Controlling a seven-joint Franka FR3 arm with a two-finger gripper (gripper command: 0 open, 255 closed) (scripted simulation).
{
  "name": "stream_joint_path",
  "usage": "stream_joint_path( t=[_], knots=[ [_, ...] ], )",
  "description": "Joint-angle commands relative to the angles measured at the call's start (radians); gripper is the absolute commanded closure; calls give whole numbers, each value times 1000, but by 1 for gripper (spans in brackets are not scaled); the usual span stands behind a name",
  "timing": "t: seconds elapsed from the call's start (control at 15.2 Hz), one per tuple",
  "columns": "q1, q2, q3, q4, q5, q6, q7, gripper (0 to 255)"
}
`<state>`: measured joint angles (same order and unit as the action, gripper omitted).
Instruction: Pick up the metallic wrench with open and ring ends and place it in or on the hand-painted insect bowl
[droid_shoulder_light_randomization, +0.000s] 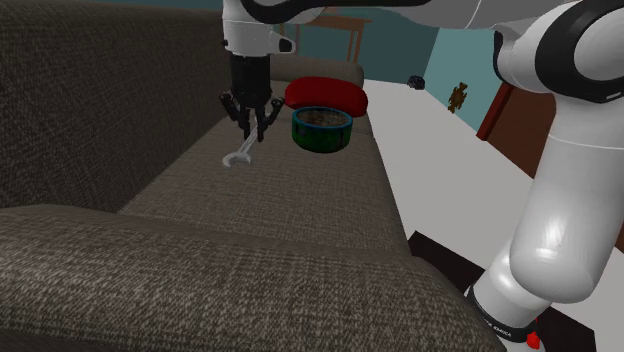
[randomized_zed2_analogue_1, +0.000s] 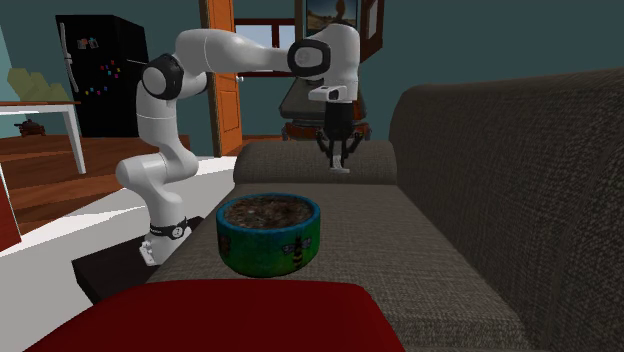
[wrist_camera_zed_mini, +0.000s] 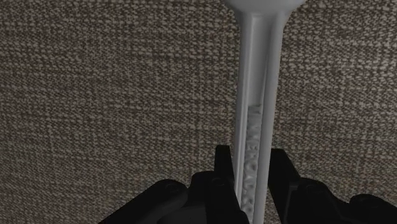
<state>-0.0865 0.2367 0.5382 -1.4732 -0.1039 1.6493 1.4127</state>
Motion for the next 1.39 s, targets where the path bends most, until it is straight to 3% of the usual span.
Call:
stream_joint_path(
  t=[0.0, 0.66, 1.32],
  knots=[
    [3, 3, 1, 31, -2, -29, 1, 255],
    [33, 50, 5, 228, -26, -184, 11, 255],
    [-142, -25, -74, 150, 20, -167, -229, 255]
  ],
)
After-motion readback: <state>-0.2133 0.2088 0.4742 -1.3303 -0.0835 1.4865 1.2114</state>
